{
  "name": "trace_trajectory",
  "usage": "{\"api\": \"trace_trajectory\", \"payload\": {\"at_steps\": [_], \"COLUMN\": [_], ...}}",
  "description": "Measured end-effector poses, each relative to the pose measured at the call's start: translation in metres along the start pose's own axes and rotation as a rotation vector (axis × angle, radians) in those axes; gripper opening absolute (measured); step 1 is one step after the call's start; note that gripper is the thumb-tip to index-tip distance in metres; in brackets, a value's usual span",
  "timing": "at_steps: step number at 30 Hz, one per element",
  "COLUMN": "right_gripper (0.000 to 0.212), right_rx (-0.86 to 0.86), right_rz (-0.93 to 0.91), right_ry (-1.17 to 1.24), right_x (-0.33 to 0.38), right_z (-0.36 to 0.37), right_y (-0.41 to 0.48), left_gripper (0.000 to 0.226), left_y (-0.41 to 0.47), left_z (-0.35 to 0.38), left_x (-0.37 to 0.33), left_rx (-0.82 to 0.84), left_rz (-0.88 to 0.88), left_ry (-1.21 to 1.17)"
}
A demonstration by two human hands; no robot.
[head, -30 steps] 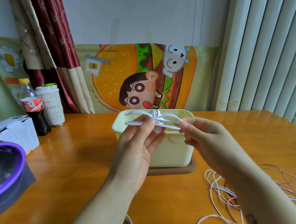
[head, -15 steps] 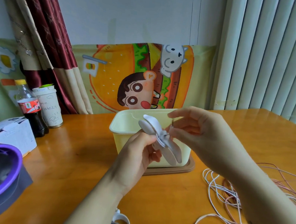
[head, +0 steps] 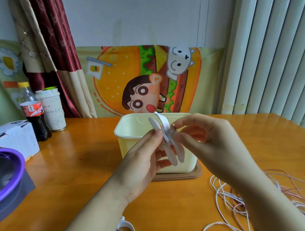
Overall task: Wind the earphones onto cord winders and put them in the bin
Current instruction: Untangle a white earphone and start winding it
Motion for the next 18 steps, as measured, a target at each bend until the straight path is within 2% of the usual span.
{"api": "trace_trajectory", "payload": {"at_steps": [5,9,14,18], "right_gripper": [0.015,0.005,0.028,0.011], "right_rx": [-0.105,0.023,0.121,-0.005], "right_rz": [0.120,0.256,0.282,0.289], "right_ry": [0.266,0.329,0.315,0.293], "right_x": [-0.012,-0.020,-0.016,-0.018], "right_z": [-0.003,0.001,-0.002,-0.010], "right_y": [0.001,0.002,0.001,0.003], "left_gripper": [0.029,0.033,0.024,0.024], "left_y": [0.005,0.008,0.009,0.008], "left_z": [-0.003,-0.012,-0.019,-0.020], "left_x": [-0.003,-0.001,0.005,0.005], "left_rx": [-0.137,-0.229,-0.293,-0.319], "left_rz": [0.021,0.024,0.059,0.095], "left_ry": [-0.275,-0.369,-0.207,-0.083]}}
Point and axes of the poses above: each hand's wrist, its own y-axis towards the middle knuckle, its own z-axis out of the palm, x = y × z, the point moved 3 cm from there along y, towards the middle knuckle, and after that the axes turned 2 degrees about z, right-handed, at the moved point
